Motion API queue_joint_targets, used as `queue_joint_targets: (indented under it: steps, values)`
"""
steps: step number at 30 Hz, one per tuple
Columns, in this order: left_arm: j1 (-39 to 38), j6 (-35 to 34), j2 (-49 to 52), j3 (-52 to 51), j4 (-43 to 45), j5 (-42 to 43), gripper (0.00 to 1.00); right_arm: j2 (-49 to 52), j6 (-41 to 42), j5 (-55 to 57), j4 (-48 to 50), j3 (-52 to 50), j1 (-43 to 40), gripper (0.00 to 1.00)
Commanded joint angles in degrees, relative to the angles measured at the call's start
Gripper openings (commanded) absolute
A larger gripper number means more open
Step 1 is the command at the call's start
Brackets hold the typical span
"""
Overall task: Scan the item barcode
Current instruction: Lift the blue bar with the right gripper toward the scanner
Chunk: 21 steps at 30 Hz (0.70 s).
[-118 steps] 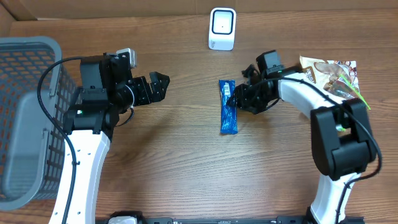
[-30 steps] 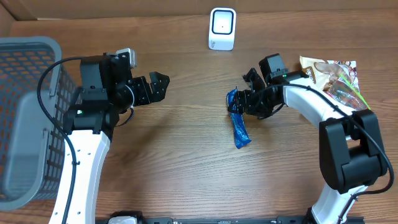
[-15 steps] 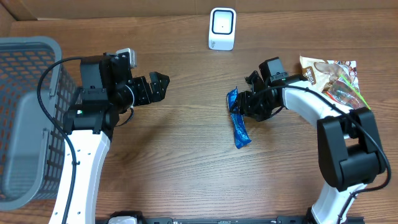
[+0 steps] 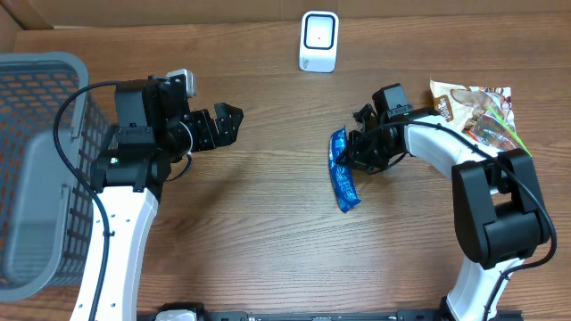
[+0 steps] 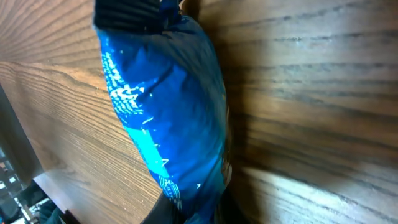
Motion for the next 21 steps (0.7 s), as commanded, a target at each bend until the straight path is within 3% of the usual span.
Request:
queue_joint_targets:
  steps: [1,8,14,21]
  values:
    - [-0.13,1.09,0.2,0.68,0.04,-0.22,1.0,-0.02,-0.33,2.03,-1.2,1.64,-0.44,0.04]
    - [-0.13,1.09,0.2,0.68,0.04,-0.22,1.0,-6.12,-2.12,18.36,-5.97,8.09,0.11,0.04]
    - [-0.13,1.09,0.2,0.68,0.04,-0.22,1.0,-6.91,-2.84,40.79,-12.92,20.7,0.9,0.04]
    - [-0.13,1.09,0.2,0.68,0.04,-0.22,1.0,-6.8,-7.34,52.76,-12.94,30.45,1.84,0.04]
